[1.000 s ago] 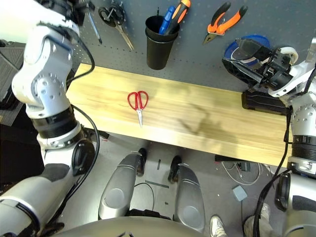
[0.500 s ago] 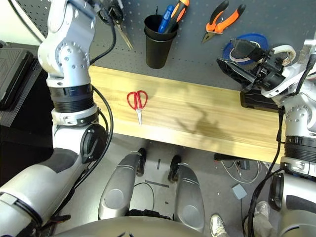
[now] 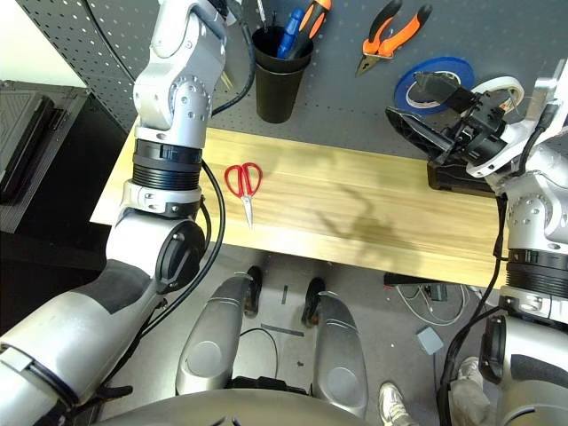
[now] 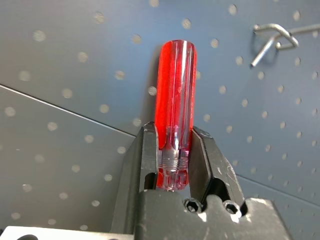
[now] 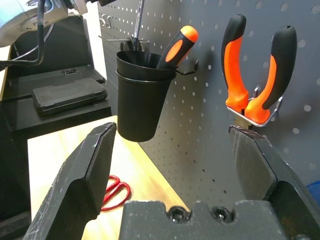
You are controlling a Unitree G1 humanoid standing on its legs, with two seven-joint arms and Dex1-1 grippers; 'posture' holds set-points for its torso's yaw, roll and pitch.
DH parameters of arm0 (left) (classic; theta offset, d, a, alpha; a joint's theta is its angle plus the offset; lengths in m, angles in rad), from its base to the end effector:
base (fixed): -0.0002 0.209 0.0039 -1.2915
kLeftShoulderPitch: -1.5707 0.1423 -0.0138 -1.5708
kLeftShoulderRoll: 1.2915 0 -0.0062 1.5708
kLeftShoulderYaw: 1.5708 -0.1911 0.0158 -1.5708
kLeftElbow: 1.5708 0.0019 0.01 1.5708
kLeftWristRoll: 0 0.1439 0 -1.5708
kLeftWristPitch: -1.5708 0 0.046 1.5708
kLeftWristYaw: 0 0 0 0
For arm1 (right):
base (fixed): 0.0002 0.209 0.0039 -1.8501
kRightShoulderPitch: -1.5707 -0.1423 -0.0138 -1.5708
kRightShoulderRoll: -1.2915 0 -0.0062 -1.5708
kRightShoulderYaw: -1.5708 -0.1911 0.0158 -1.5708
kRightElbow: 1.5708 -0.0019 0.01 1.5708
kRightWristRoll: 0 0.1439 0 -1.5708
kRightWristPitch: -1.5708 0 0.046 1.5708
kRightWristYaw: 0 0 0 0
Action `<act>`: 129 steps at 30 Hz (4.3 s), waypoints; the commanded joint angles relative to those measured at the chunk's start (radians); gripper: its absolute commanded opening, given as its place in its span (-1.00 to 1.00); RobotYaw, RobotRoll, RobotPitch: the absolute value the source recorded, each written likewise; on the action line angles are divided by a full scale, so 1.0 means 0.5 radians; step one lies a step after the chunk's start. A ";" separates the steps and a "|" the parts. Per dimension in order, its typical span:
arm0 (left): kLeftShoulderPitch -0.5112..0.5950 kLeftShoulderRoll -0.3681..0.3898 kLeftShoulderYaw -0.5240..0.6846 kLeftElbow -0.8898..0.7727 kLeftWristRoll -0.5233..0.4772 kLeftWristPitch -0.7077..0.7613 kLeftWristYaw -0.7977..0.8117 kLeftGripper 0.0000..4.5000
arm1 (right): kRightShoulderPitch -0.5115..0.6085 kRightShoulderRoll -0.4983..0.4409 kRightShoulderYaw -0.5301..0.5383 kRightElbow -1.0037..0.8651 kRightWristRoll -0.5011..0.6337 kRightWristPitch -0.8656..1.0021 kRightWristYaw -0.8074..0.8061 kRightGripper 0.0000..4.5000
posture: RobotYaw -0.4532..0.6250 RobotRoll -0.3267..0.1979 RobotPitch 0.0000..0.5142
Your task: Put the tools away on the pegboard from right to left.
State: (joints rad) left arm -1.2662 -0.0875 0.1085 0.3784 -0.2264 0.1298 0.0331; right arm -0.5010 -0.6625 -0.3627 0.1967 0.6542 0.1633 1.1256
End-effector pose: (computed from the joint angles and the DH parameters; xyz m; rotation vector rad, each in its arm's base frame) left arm 0.3273 0.0404 0.3164 -0.2703 -0.6457 -0.3920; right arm 0.2693 -0.3170 0.1995 -0.0773 -0.4085 0.8699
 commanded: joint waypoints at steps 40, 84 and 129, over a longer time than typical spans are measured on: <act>1.322 0.485 -0.206 -1.956 0.167 1.653 0.134 0.99 | 0.483 0.055 0.542 -0.012 -0.502 -0.201 0.100 1.00 | 0.33 0.25 0.18; 0.955 0.320 -0.209 1.353 0.434 0.199 -0.023 0.99 | 0.550 0.483 0.973 -0.152 -1.261 -0.085 -0.857 1.00 | 0.20 0.25 0.26; 2.058 0.149 0.036 -1.110 -0.186 0.388 -0.352 -0.99 | 0.343 0.374 0.587 0.209 -0.571 -0.628 -0.236 1.00 | 0.40 0.25 0.10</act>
State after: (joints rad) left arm -0.2598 -0.0149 0.1373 -0.1340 -0.2977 0.3377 -0.1224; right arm -0.3432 -0.4756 -0.0480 0.2870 0.3406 -0.1374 0.9853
